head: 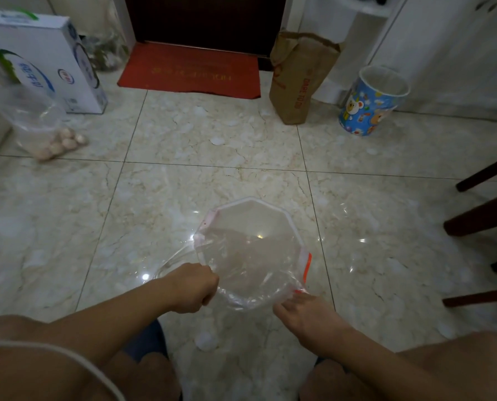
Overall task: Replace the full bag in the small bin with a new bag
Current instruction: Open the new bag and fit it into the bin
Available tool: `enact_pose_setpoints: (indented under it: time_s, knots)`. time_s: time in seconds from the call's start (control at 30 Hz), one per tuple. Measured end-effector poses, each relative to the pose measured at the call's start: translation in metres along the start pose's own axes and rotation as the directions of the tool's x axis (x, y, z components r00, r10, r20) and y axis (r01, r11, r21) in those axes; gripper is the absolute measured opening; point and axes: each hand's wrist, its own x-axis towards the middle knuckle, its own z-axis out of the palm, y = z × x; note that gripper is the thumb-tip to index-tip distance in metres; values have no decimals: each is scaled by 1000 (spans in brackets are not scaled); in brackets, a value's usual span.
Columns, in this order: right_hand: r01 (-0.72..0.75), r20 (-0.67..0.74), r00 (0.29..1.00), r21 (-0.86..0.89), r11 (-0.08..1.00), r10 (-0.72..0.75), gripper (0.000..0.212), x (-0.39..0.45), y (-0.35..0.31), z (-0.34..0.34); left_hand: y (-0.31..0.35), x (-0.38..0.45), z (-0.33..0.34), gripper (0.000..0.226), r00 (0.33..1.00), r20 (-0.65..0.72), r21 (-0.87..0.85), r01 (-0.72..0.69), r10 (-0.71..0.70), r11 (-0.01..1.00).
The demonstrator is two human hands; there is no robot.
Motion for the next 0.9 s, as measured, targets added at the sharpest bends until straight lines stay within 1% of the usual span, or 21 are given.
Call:
enact_pose_setpoints:
  time_s: [0.1,0.17,0.2,0.23,0.3,0.4,0.47,0.57,0.7,0.83,0.9]
  knots:
    - [-4,71,997,-34,999,7,50,-2,4,13,-2,3,7,28,1000,10,42,6,-7,999]
    - [-46,110,993,-60,997,52,50,-2,9,22,-5,5,14,33,999,33,81,13,-15,997]
    - [-73,113,991,-44,996,77,52,-3,11,27,-8,6,18,36,999,44,97,18,-22,995]
    - [-97,121,988,1,995,96,53,-4,13,29,-12,7,21,38,998,53,102,28,-34,994]
    - [-138,94,988,132,982,126,48,-4,16,25,-19,7,26,42,994,81,79,63,-69,995]
    - [-202,17,977,396,896,212,36,-4,18,12,-31,8,26,40,986,109,-3,126,-125,992]
    - [-246,-16,958,469,848,287,27,-4,21,5,-39,8,24,39,983,121,-52,147,-140,988]
    - [-341,-22,916,480,808,400,27,-3,28,3,-48,8,18,47,983,143,-151,136,-114,979]
    - [-430,-20,843,575,696,538,32,1,36,7,-51,9,3,56,987,159,-322,79,-28,944]
    - [-475,-62,716,686,551,695,21,8,41,-3,-53,11,-5,51,987,159,-362,89,-32,928]
    - [-490,-99,694,661,568,713,14,13,42,-5,-54,13,-6,49,986,156,-373,112,-57,921]
